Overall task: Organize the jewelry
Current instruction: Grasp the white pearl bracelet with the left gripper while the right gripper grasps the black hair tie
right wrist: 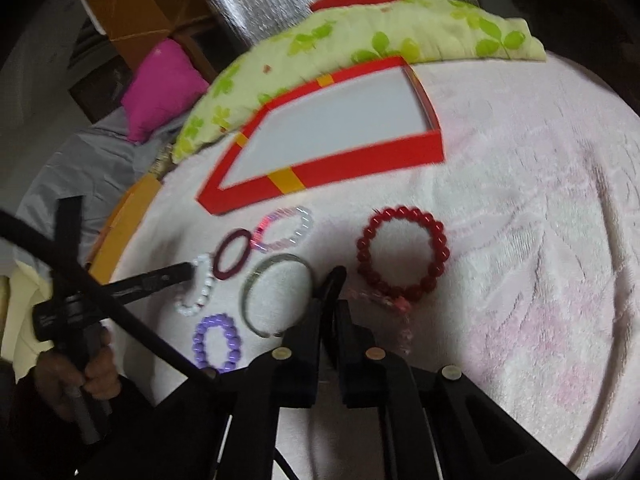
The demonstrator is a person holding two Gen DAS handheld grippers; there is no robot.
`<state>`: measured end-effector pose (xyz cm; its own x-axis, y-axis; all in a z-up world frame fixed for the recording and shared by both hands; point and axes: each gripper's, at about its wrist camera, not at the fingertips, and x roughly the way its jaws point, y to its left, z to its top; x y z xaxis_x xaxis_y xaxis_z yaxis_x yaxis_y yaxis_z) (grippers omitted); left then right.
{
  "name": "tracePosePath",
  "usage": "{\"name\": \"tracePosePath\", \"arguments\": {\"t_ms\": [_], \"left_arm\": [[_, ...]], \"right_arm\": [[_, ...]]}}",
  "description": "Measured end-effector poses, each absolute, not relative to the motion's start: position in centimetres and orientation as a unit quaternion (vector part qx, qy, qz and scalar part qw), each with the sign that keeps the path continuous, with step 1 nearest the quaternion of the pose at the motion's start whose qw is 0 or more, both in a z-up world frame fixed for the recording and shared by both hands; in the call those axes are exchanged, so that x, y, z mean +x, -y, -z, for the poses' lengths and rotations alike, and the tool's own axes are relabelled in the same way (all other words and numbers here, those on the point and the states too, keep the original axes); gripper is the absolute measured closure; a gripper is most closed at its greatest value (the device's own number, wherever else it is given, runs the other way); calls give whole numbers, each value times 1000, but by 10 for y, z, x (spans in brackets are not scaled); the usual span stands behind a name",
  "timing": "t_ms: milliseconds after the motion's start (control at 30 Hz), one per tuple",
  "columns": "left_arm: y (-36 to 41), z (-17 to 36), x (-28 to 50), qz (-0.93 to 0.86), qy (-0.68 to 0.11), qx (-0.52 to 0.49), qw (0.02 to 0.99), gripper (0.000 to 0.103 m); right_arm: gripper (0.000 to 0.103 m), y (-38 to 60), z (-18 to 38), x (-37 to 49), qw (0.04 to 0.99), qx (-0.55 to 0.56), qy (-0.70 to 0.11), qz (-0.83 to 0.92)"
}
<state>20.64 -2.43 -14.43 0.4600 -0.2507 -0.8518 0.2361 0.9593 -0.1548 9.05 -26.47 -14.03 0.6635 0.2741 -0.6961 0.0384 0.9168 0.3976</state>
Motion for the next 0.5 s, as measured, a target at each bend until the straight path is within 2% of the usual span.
{"name": "tracePosePath", "arguments": {"t_ms": [133, 500], "left_arm": [[26, 143, 205, 158, -488, -5, 859, 93], [19, 118, 187, 199, -423, -14, 884, 94]], "right_arm": [[95, 269, 133, 86, 891, 221, -385, -93], [95, 295, 128, 85, 865, 328, -355, -134]]}}
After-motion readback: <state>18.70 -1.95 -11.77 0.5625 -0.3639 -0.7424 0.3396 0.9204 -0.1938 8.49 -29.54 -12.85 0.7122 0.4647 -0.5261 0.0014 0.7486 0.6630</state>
